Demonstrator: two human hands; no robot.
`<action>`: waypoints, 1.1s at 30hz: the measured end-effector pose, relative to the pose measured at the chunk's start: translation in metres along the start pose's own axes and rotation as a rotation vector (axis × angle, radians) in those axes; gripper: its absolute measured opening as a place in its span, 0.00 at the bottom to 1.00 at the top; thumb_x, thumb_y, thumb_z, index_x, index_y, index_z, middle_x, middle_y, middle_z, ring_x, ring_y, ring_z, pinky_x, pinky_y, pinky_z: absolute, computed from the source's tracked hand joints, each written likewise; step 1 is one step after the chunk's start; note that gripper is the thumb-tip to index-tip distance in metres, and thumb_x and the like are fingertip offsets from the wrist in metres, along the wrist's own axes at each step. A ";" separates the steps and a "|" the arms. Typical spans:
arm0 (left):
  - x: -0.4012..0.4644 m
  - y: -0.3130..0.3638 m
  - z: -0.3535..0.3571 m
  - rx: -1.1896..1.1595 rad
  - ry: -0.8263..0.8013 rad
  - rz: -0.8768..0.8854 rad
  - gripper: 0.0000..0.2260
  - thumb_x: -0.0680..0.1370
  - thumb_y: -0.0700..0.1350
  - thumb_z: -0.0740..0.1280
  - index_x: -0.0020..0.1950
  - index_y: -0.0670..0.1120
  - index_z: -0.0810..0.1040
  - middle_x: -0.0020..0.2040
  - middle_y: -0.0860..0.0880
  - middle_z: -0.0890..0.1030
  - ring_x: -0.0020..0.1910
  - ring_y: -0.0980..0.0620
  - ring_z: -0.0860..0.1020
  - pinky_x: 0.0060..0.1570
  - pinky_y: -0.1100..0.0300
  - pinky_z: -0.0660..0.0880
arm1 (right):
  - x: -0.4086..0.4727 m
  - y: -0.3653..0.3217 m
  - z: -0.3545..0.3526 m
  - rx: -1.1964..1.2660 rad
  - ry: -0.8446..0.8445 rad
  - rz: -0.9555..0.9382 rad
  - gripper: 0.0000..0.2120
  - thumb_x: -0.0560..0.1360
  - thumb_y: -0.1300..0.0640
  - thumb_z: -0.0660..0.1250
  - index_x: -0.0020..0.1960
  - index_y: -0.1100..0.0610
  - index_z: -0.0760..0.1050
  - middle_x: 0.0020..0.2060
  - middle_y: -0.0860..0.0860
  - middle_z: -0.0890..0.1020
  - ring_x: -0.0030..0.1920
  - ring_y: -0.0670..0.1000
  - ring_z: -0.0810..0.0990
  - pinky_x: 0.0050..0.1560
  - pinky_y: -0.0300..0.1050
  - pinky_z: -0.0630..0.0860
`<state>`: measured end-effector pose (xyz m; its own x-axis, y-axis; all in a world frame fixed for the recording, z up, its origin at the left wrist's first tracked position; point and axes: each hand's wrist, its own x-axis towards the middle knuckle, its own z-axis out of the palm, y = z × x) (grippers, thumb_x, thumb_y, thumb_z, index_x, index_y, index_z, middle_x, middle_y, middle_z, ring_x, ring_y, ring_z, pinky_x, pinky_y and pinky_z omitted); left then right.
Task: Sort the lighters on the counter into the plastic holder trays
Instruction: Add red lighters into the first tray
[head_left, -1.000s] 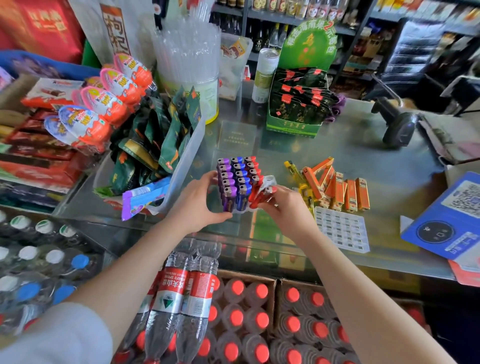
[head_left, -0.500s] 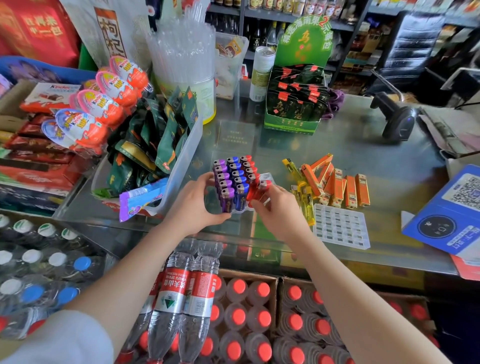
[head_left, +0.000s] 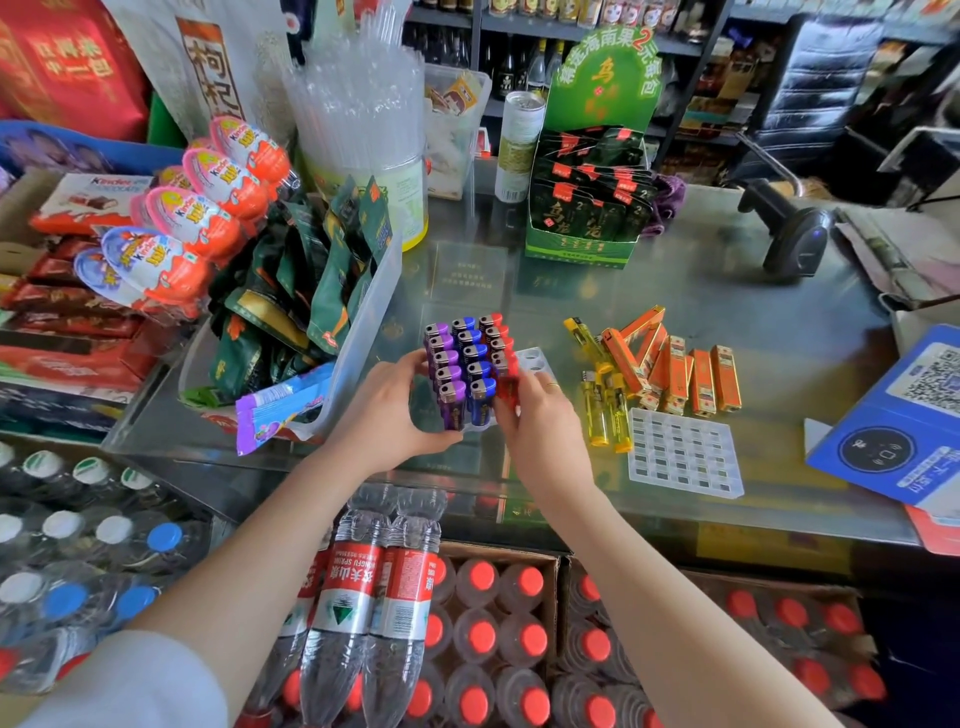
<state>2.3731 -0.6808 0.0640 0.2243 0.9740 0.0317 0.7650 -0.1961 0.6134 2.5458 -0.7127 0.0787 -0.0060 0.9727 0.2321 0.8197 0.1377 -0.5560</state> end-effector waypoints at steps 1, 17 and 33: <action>0.000 0.001 0.000 0.003 0.001 0.002 0.36 0.58 0.63 0.72 0.61 0.50 0.70 0.51 0.54 0.78 0.50 0.52 0.74 0.51 0.51 0.74 | -0.001 0.003 0.002 -0.004 0.005 -0.012 0.11 0.78 0.58 0.60 0.56 0.62 0.74 0.47 0.57 0.77 0.44 0.56 0.77 0.40 0.42 0.68; -0.008 0.009 -0.004 -0.048 0.005 0.006 0.38 0.61 0.54 0.76 0.67 0.47 0.66 0.57 0.51 0.76 0.54 0.51 0.72 0.56 0.53 0.71 | -0.007 0.024 -0.018 0.491 0.003 0.187 0.08 0.72 0.63 0.69 0.48 0.55 0.73 0.40 0.45 0.80 0.39 0.40 0.77 0.39 0.25 0.71; -0.007 0.018 -0.007 -0.100 -0.025 0.035 0.36 0.65 0.48 0.75 0.69 0.48 0.63 0.63 0.50 0.72 0.65 0.49 0.64 0.61 0.56 0.63 | 0.014 0.016 -0.027 -0.190 -0.321 -0.083 0.12 0.74 0.53 0.66 0.54 0.59 0.75 0.50 0.53 0.81 0.47 0.54 0.80 0.44 0.45 0.75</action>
<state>2.3809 -0.6905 0.0798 0.2658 0.9634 0.0361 0.6923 -0.2168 0.6883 2.5748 -0.7018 0.0948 -0.2315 0.9728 -0.0085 0.9001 0.2109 -0.3812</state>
